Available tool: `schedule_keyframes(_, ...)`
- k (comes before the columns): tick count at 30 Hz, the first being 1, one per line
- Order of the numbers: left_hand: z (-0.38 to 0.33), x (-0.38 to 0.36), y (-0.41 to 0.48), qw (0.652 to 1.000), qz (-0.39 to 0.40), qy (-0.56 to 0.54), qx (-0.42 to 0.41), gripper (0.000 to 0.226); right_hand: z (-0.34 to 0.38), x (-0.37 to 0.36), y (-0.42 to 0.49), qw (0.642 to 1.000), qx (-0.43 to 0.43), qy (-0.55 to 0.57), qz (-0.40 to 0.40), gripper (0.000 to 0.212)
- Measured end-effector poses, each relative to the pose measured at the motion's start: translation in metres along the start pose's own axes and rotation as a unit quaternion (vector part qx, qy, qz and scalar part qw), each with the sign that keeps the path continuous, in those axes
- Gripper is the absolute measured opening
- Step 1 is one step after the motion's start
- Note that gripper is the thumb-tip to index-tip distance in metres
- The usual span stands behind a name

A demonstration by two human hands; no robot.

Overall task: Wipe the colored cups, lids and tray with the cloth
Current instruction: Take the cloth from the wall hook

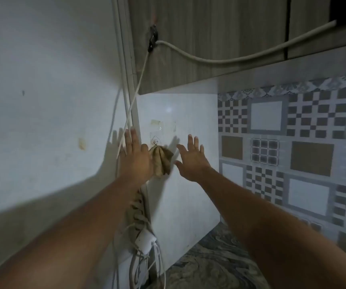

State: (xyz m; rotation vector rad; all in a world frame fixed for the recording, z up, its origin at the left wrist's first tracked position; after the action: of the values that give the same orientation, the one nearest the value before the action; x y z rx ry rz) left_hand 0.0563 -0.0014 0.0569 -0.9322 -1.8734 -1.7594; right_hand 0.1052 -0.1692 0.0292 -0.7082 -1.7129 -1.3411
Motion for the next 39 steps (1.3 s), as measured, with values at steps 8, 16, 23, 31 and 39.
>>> schedule_keyframes(8, 0.021, -0.025, 0.023, 0.995, -0.009, 0.096, 0.029, 0.011, 0.012, -0.031, 0.052, 0.992, -0.034, 0.117, 0.028, 0.044)
schedule_keyframes(16, 0.022, -0.010, 0.025, 0.996, -0.085, -0.002, -0.025, 0.017, -0.006, -0.010, 0.064, 0.972, -0.096, 0.200, -0.074, 0.020)
schedule_keyframes(23, 0.002, 0.012, 0.031, 0.969, -0.087, -0.219, -0.069, 0.009, -0.025, 0.051, 0.059, 0.963, -0.055, 0.219, -0.149, 0.016)
schedule_keyframes(31, -0.049, -0.015, 0.020, 0.914, 0.144, -0.356, 0.133, 0.021, -0.033, 0.070, 0.026, 0.979, 0.006, 0.179, -0.102, 0.013)
schedule_keyframes(39, -0.069, -0.086, -0.039, 0.754, 0.285, -0.509, 0.301, 0.033, -0.094, 0.004, -0.051, 0.967, -0.150, 0.126, 0.161, 0.042)
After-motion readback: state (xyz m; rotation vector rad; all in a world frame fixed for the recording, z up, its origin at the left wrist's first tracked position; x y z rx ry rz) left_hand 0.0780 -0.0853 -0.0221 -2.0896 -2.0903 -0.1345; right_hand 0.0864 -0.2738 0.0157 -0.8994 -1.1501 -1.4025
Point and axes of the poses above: each hand's wrist, its own y-axis towards the middle knuckle, its own x-axis out of the back of the hand, z = x × y, the point moved 8 cm from there along y, towards the middle knuckle, and after that the axes turned 11 degrees about -y, right-handed, at the moved point
